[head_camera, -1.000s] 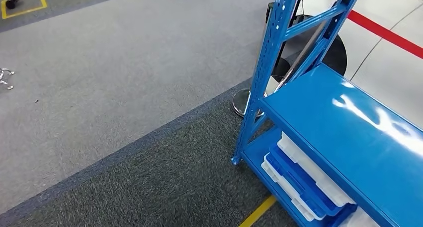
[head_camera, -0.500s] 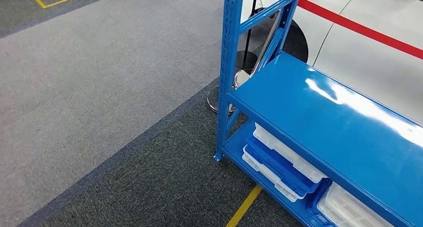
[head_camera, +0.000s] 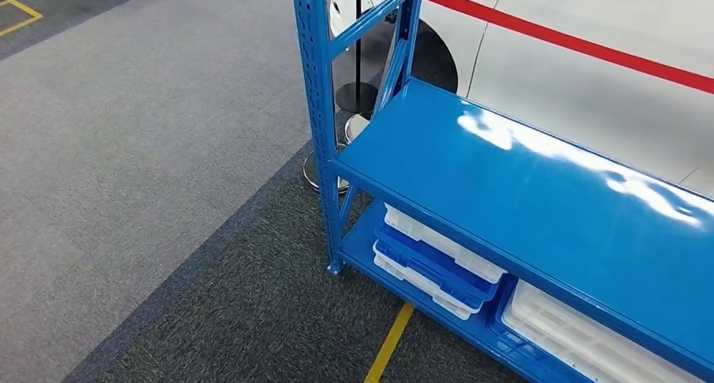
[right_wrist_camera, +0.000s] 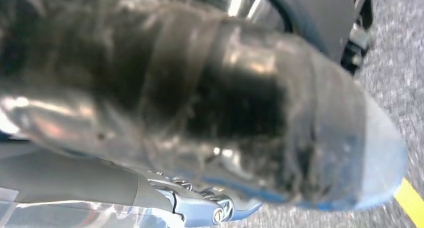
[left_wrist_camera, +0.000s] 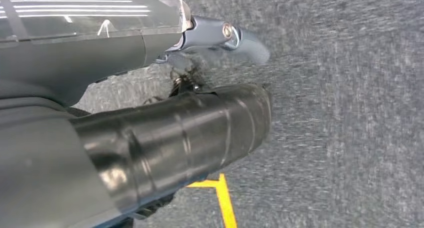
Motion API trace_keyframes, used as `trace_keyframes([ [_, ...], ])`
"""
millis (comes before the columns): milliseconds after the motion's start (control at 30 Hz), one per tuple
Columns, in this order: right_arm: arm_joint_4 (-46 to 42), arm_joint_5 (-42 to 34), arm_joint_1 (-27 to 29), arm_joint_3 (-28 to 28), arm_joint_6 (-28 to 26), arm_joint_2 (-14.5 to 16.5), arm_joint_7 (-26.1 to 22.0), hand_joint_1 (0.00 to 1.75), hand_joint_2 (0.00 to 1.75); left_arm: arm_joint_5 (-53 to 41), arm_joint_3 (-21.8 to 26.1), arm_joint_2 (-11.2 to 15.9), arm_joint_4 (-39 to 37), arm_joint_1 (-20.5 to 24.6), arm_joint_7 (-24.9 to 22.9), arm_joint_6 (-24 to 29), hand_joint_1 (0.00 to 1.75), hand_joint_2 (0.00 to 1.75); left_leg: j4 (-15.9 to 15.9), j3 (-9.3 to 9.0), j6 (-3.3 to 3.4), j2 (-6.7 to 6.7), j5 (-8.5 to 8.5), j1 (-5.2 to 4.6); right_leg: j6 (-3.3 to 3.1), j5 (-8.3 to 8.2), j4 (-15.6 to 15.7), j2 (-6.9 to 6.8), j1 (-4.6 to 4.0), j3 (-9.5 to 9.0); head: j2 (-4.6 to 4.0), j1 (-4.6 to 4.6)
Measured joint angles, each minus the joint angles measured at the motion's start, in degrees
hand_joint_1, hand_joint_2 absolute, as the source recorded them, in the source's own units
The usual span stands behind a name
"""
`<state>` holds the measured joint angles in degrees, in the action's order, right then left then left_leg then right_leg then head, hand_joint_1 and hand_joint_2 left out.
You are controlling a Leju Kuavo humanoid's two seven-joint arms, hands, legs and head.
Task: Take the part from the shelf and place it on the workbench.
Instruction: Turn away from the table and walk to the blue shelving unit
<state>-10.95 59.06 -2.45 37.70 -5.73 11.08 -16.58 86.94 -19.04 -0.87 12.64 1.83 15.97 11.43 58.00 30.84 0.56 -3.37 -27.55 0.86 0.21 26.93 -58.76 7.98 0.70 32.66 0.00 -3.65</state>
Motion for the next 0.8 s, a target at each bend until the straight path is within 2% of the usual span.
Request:
trace_keyframes([
  [33, 0.0, 0.0, 0.1, 0.0, 0.0, 0.0, 0.0, 0.00, 0.00, 0.0, 0.0, -0.1, 0.0, 0.2, 0.0, 0.0, 0.00, 0.00, -0.3, -0.19, 0.27, 0.65, 0.18, 0.10, 0.32, 0.09, -0.1, -0.13, -0.01, 0.08, 0.00, -0.01],
  [67, 0.0, 0.0, 0.0, 0.0, 0.0, 0.0, 0.0, 0.00, 0.00, 0.0, 0.1, -0.1, 0.0, 0.2, 0.0, 0.0, 0.00, 0.00, -0.7, -0.40, 0.64, 1.44, 0.36, 0.24, 0.57, 0.70, -0.9, -1.24, -0.12, 0.49, 0.00, -0.10],
  [100, 0.0, 0.0, 0.0, 0.0, 0.0, -0.1, 0.0, 0.00, 0.00, 0.0, 0.1, -0.2, 0.0, 0.2, 0.0, 0.0, 0.00, 0.00, -1.1, -0.60, 1.00, 2.32, 0.52, 0.39, 0.79, 1.93, -2.9, -2.90, -0.26, 1.39, 0.00, -0.21],
  [167, 0.0, 0.0, -0.2, 0.0, -0.1, -0.1, 0.0, 0.00, 0.00, 0.0, 0.2, -0.2, 0.0, -0.2, 0.0, 0.0, 0.00, 0.00, -1.3, -0.74, 1.43, 4.07, 0.45, 0.31, 1.16, 5.64, -9.8, -6.47, -0.19, 4.77, 0.00, -0.38],
  [200, 0.0, 0.0, -0.2, 0.0, -0.1, -0.1, 0.0, 0.00, 0.00, 0.0, 0.3, -0.2, 0.0, -0.3, 0.0, 0.0, 0.00, 0.00, -1.3, -0.77, 1.44, 4.90, 0.34, 0.25, 1.40, 7.02, -13.3, -7.17, -0.04, 6.55, 0.00, -0.37],
  [233, 0.0, 0.0, -0.1, 0.0, -0.1, -0.1, 0.0, 0.00, 0.00, 0.0, 0.3, -0.2, 0.0, -0.4, 0.0, 0.0, 0.00, 0.00, -1.3, -0.85, 1.40, 5.71, 0.20, 0.22, 1.63, 7.42, -15.4, -7.51, 0.14, 7.60, 0.00, -0.37],
  [267, 0.0, 0.0, -0.1, 0.0, -0.1, -0.1, 0.0, 0.00, 0.00, 0.0, 0.3, -0.2, 0.0, -0.4, 0.0, 0.0, 0.00, 0.00, -1.3, -1.00, 1.29, 6.46, 0.05, 0.24, 1.81, 6.71, -15.4, -7.72, 0.32, 7.58, 0.00, -0.37],
  [300, 0.0, 0.0, 0.0, 0.0, -0.1, -0.2, 0.0, 0.00, 0.00, 0.0, 0.4, -0.3, 0.0, -0.4, 0.0, 0.0, 0.00, 0.00, -1.3, -1.25, 1.14, 7.14, -0.14, 0.26, 1.92, 5.00, -13.0, -8.07, 0.47, 6.32, 0.00, -0.37],
  [333, 0.0, 0.0, 0.0, 0.0, -0.1, -0.2, 0.0, 0.00, 0.00, 0.0, 0.4, -0.3, 0.0, -0.4, 0.0, 0.0, 0.00, 0.00, -1.3, -1.58, 0.90, 7.78, -0.37, 0.29, 1.95, 2.83, -8.9, -8.86, 0.57, 4.10, 0.00, -0.38],
  [400, 0.0, 0.0, -0.1, 0.0, -0.1, -0.2, 0.0, 0.00, 0.00, 0.0, 0.5, -0.3, 0.0, -0.3, 0.0, 0.0, 0.00, 0.00, -1.2, -2.12, 0.19, 8.87, -0.93, 0.09, 1.46, 0.43, -2.0, -10.74, 0.32, 0.36, 0.00, -0.37],
  [433, 0.0, 0.0, -0.1, 0.0, -0.1, -0.2, 0.0, 0.00, 0.00, 0.0, 0.5, -0.3, 0.0, -0.2, 0.0, 0.0, 0.00, 0.00, -1.1, -2.35, -0.20, 9.33, -1.18, -0.04, 1.06, 0.18, -0.3, -11.23, 0.14, -0.48, 0.00, -0.34],
  [500, 0.0, 0.1, 0.0, 0.0, 0.0, -0.2, 0.0, 0.00, 0.00, 0.0, 0.7, -0.3, 0.0, 0.1, 0.0, 0.0, 0.00, 0.00, -1.2, -2.99, -0.87, 10.25, -1.47, -0.16, 0.22, 0.43, 0.1, -10.50, -0.12, -0.48, 0.00, -0.31],
  [533, 0.0, 0.1, 0.0, 0.0, 0.0, -0.2, 0.0, 0.00, 0.00, 0.0, 0.7, -0.3, 0.0, 0.2, 0.1, 0.0, 0.00, 0.00, -1.2, -3.24, -1.20, 10.16, -1.68, -0.03, -0.16, 0.38, 0.2, -9.91, -0.01, -0.56, 0.00, -0.29],
  [600, 0.0, 0.1, 0.0, 0.0, 0.0, -0.2, -0.1, 0.00, 0.00, 0.0, 0.7, -0.3, 0.1, 0.3, 0.2, 0.0, 0.00, 0.00, 1.1, -2.57, -1.69, 7.76, -3.50, 0.23, -0.96, 0.10, 0.5, -8.78, 0.31, -0.80, 0.00, -0.28],
  [667, 0.0, 0.1, -0.1, 0.0, 0.0, -0.2, -0.1, 0.00, 0.00, 0.0, 0.7, -0.3, 0.1, 0.0, 0.3, 0.0, 0.00, 0.00, 8.0, 0.68, -1.92, 4.68, -7.30, 0.37, -1.51, -0.05, 0.6, -7.56, 0.37, -0.81, 0.00, -0.27],
  [700, 0.0, 0.1, -0.2, 0.0, 0.0, -0.2, -0.1, 0.00, 0.00, 0.0, 0.7, -0.3, 0.1, -0.1, 0.4, 0.0, 0.00, 0.00, 12.2, 2.80, -1.96, 4.10, -8.98, 0.38, -1.65, -0.05, 0.6, -6.83, 0.26, -0.77, 0.00, -0.26],
  [733, 0.0, 0.1, -0.2, 0.0, 0.0, -0.2, -0.1, 0.00, 0.00, 0.0, 0.7, -0.3, 0.1, -0.2, 0.5, 0.0, 0.00, 0.00, 15.2, 4.48, -1.95, 3.91, -9.64, 0.38, -1.72, -0.02, 0.6, -6.05, 0.16, -0.78, 0.00, -0.26],
  [767, 0.0, 0.1, -0.1, 0.0, 0.0, -0.2, -0.1, 0.00, 0.00, 0.0, 0.7, -0.3, 0.1, -0.2, 0.5, 0.0, 0.00, 0.00, 16.2, 5.34, -1.88, 3.84, -9.07, 0.38, -1.76, 0.02, 0.5, -5.19, 0.07, -0.83, 0.00, -0.26],
  [800, 0.0, 0.1, -0.1, 0.0, 0.1, -0.2, -0.1, 0.00, 0.00, 0.0, 0.7, -0.2, 0.1, -0.2, 0.5, 0.0, 0.00, 0.00, 14.8, 5.13, -1.72, 3.74, -7.32, 0.37, -1.75, 0.08, 0.4, -4.31, 0.02, -0.91, 0.00, -0.26],
])
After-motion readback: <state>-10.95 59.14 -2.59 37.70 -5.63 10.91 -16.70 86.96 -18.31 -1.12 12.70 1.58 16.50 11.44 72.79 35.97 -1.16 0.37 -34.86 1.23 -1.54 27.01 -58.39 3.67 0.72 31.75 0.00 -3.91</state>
